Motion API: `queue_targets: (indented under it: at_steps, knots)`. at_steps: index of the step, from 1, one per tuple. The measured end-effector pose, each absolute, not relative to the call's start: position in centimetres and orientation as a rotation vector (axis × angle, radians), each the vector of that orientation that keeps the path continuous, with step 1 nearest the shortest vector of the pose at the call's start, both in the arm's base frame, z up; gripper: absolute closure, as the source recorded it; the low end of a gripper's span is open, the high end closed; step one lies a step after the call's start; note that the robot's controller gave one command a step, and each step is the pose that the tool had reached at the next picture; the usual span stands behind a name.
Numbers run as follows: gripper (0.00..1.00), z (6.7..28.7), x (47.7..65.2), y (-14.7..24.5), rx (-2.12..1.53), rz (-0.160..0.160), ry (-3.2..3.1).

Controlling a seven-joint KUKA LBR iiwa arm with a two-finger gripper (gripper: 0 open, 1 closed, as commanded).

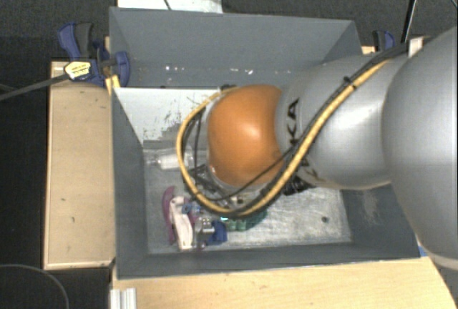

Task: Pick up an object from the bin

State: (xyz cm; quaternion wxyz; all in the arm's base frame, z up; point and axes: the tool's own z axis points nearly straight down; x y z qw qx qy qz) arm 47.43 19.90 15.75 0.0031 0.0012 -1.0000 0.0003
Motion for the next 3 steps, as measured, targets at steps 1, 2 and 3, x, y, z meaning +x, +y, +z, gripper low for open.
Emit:
queue_targets:
  at_steps: [1, 2, 3]
  knots:
    - [0.0, 8.6, 51.3, 13.5, 0.297, -0.013, -3.125]
    - [0.0, 10.2, 52.7, 12.5, 0.371, -0.004, -3.124]
    - [0.0, 10.8, 53.2, 11.9, 0.204, -0.003, -3.141]
